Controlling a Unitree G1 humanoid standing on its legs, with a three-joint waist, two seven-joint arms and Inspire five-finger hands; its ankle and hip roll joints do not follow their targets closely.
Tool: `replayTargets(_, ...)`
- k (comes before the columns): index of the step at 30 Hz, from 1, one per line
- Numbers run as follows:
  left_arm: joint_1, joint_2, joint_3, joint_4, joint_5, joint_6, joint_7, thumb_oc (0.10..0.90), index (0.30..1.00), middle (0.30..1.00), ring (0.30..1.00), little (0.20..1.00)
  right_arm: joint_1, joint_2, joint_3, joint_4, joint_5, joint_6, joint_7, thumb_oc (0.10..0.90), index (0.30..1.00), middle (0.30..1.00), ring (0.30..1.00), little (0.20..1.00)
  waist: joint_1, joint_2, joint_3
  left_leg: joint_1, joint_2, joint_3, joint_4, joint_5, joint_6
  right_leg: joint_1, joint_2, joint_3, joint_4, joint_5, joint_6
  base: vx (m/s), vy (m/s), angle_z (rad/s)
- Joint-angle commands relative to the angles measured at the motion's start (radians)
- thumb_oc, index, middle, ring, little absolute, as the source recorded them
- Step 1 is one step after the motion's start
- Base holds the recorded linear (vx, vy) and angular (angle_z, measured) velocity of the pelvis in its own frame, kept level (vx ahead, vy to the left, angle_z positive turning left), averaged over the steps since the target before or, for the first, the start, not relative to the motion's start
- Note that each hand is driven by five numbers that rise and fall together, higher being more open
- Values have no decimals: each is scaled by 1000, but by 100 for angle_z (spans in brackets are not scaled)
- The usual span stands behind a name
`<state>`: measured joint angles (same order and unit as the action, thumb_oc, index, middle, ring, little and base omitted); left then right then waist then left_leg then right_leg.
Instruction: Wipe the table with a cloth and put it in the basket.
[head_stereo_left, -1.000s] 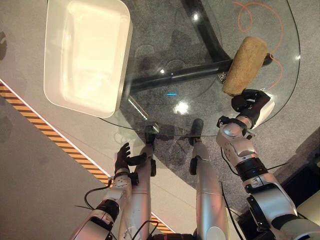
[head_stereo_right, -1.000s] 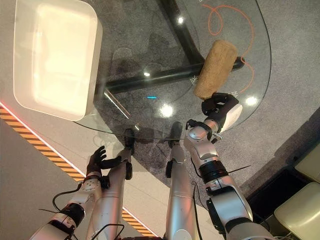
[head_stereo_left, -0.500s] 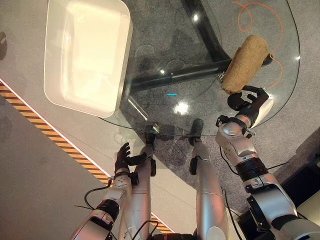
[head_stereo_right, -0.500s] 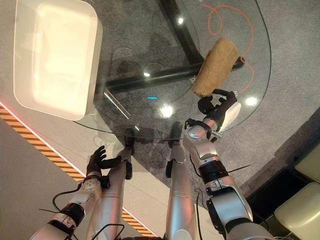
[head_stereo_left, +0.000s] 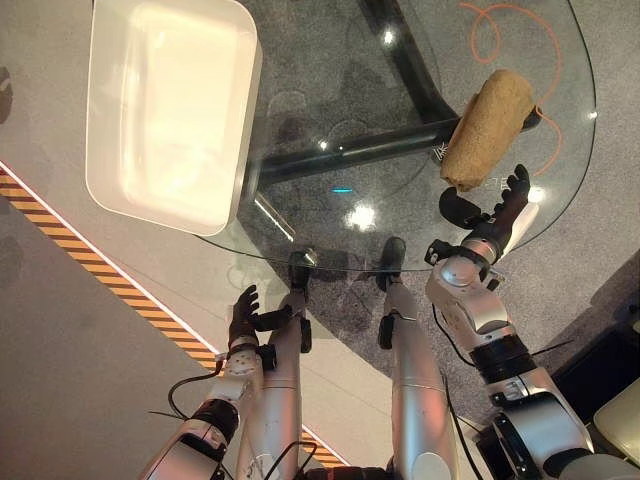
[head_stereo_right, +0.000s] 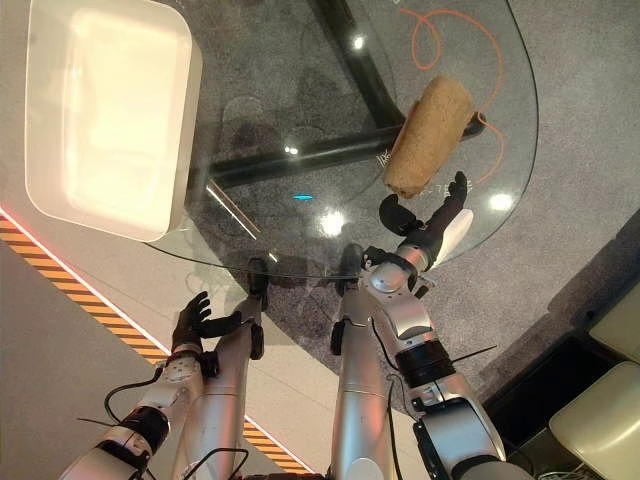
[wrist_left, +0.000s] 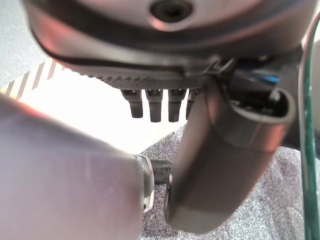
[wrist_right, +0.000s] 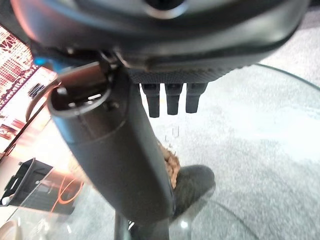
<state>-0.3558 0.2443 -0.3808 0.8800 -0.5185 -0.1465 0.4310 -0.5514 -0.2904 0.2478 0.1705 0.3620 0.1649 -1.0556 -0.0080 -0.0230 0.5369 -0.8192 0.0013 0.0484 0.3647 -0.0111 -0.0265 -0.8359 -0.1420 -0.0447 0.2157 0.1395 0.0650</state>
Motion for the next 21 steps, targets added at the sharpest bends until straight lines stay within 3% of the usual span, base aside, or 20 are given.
replayTargets(1,182,-79,-4,-28,-3,-17,39,800,900,900,900,900,63,-22,-2,-171,-109,-65,8,800,900,900,900,900,-26,12,-17,10,-59,32,-48,22,51,31,81,-26,19,-23,-22,0,0,0)
replayTargets(11,187,-73,3,-26,-16,-10,39,800,900,900,900,900,132,9,3,-237,-83,-149,32,800,900,900,900,900,-40,-3,-17,43,-48,40,-37,12,53,66,79,-22,23,-30,-19,0,0,0)
replayTargets(21,165,-70,-6,-5,-21,14,44,800,900,900,900,900,51,2,-39,-171,3,-171,-93,800,900,900,900,900,-24,6,-17,33,-53,32,-27,7,55,58,71,-29,24,-24,-17,0,0,0)
